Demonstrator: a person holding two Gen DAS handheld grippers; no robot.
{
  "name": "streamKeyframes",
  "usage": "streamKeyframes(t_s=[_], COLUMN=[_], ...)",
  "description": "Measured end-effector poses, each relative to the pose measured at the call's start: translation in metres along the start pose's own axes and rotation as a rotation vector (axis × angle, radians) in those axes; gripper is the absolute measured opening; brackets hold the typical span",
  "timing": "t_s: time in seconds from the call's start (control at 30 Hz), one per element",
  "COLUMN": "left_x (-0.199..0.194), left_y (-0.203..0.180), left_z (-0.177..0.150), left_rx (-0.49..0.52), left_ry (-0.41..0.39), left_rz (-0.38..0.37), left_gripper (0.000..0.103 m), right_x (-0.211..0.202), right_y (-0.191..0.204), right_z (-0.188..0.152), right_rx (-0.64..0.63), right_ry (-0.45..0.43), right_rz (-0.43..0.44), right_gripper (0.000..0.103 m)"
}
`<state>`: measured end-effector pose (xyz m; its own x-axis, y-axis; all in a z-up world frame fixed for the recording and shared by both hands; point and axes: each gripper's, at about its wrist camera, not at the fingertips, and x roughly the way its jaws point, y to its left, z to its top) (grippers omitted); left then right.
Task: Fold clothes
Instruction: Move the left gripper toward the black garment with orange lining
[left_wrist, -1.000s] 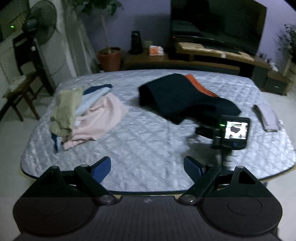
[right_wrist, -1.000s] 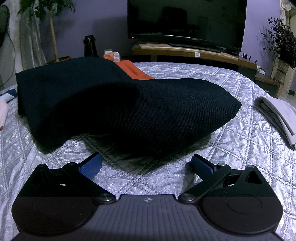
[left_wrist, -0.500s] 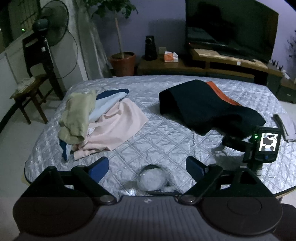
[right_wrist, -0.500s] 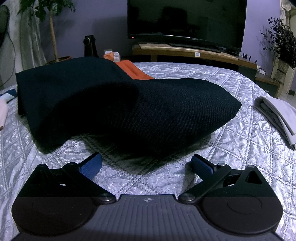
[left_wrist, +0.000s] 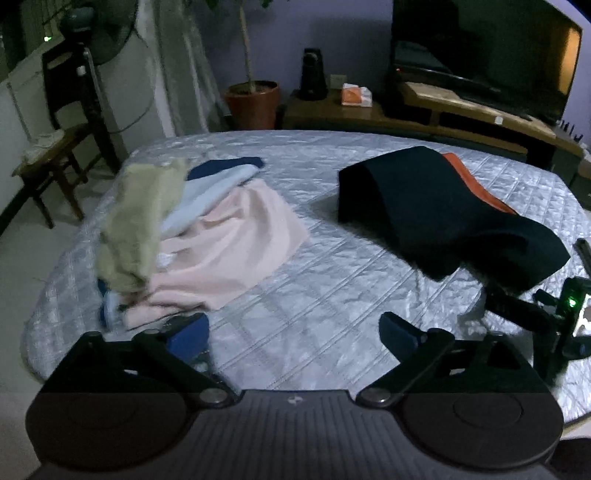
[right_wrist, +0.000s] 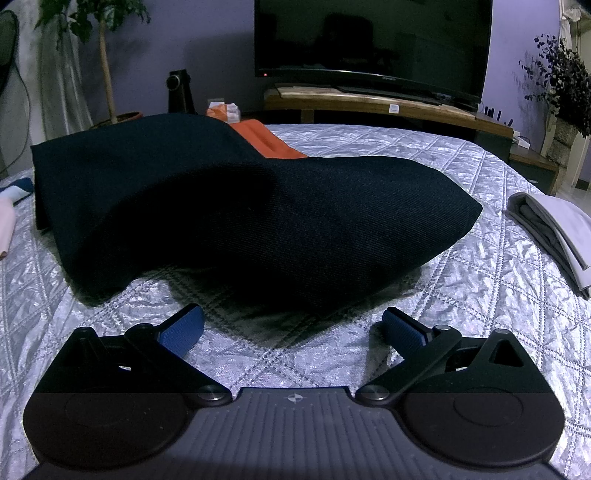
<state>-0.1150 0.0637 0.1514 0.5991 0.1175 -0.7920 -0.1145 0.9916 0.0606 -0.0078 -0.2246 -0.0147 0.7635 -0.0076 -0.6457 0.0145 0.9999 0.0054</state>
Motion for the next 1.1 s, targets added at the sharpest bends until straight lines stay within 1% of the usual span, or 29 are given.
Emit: streamKeyframes(t_s=[0.13,0.17,0.2,0.23,0.27,0.3,0.33,0.43,0.5,0.53,0.57,0.6,0.63,0.73,0.8,0.87,0.93,0.97,1.1], left_x=[0.048,0.061,0.074,0.083,0.092,0.101,0.108,0.128,0.141,0.147,0.150,0.153,0.155,0.159,0.162,0.166,0.171,0.173,0.180], left_y=[-0.022,-0.029,-0.036,-0.043,-0.049,-0.056,-0.060,-0.067,-0.073,-0.076,-0.081,-0.083,-0.086,-0.085,-0.080,-0.074,-0.068,-0.062,-0.054], left_z=[-0.005,-0.008,-0.011,-0.013,-0.014,-0.016,-0.016,-0.015,-0.016,-0.016,-0.017,-0.019,-0.021,-0.024,-0.023,-0.021,-0.022,-0.022,-0.012], left_rx=[0.007,0.022,0.036,0.060,0.085,0.109,0.120,0.106,0.117,0.128,0.141,0.161,0.180,0.178,0.141,0.081,0.018,-0.033,-0.052], left_ry=[0.023,0.039,0.055,0.053,0.051,0.049,0.036,0.010,-0.002,-0.005,-0.029,-0.060,-0.092,-0.156,-0.171,-0.174,-0.194,-0.183,-0.147], left_rz=[-0.009,0.003,0.015,0.030,0.045,0.060,0.060,0.048,0.076,0.096,0.121,0.139,0.156,0.144,0.122,0.093,0.046,0.006,-0.013], left_gripper=[0.098,0.097,0.090,0.085,0.084,0.085,0.085,0.086,0.087,0.090,0.093,0.101,0.103,0.103,0.103,0.103,0.103,0.103,0.103], right_x=[0.000,0.000,0.000,0.000,0.000,-0.001,-0.001,-0.001,-0.001,-0.001,0.000,0.000,0.000,0.000,0.000,0.000,0.001,0.002,0.003], right_y=[0.000,0.000,0.000,0.000,0.000,0.000,0.000,0.000,0.000,0.000,0.000,0.000,0.000,0.000,-0.001,-0.001,-0.001,0.000,-0.001], right_z=[0.000,0.000,0.000,0.000,0.000,0.000,0.000,0.000,0.000,0.000,0.000,0.000,0.000,0.000,0.001,0.001,0.003,0.003,0.007], right_rx=[0.000,0.000,0.000,0.000,0.000,0.000,0.000,0.000,0.000,0.000,0.000,0.000,0.000,0.000,0.000,0.000,-0.002,-0.002,-0.011], right_ry=[0.000,0.000,0.000,0.000,0.000,0.000,0.000,0.000,0.000,0.000,0.000,0.000,0.000,0.000,0.000,0.000,0.001,0.001,0.007], right_rz=[0.000,0.000,0.000,0.000,0.000,0.000,0.001,0.001,0.001,0.001,0.001,0.001,0.001,0.001,0.001,0.001,0.003,0.004,0.013], right_gripper=[0.103,0.103,0.103,0.103,0.103,0.103,0.103,0.103,0.103,0.103,0.103,0.103,0.103,0.103,0.103,0.103,0.103,0.103,0.103])
